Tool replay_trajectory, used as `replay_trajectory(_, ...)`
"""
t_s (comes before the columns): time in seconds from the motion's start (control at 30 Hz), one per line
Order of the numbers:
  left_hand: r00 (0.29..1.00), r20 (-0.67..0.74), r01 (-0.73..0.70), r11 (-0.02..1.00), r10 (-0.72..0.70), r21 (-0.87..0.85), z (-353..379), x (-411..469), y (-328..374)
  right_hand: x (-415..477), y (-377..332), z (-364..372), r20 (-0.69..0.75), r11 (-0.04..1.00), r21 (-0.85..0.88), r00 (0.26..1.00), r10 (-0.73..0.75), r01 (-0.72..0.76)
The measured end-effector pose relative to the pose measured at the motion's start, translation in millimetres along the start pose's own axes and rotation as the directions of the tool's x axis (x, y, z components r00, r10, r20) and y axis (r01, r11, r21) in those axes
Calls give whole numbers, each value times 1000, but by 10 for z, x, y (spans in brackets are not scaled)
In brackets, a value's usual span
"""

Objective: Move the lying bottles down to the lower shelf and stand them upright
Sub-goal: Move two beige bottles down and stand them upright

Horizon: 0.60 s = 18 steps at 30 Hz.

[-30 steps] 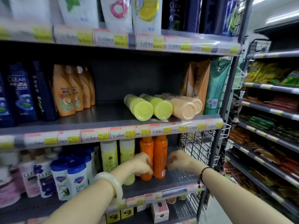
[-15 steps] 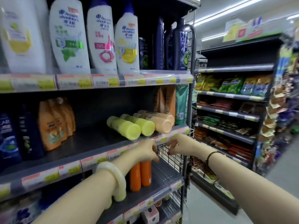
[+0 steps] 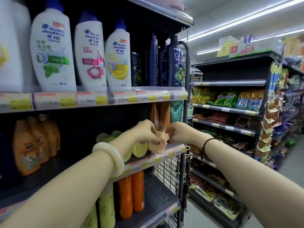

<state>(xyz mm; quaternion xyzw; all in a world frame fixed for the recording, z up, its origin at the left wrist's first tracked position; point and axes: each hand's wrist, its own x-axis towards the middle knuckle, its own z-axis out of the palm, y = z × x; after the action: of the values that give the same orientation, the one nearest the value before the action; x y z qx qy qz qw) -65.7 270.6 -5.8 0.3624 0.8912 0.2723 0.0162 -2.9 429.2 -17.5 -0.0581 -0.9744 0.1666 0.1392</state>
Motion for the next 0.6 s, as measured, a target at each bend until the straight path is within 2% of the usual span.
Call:
replay_trajectory(0.23, 992, 28, 120, 991, -122, 66, 125, 307, -39, 437, 264, 7, 105, 991, -20, 986, -130, 133)
replay_trajectory(0.43, 976, 95, 186, 978, -195, 100, 102, 301, 11, 686, 387, 156, 258, 967, -11, 935, -243, 254)
replay_trajectory(0.5, 972, 90, 200, 967, -216, 157, 125, 285, 48, 734, 436, 188, 265, 957, -13, 923, -277, 291)
replay_trajectory(0.6, 971, 56, 200, 920, -231, 338, 181, 265, 96, 773, 495, 211, 259, 944, 18, 910, -324, 330)
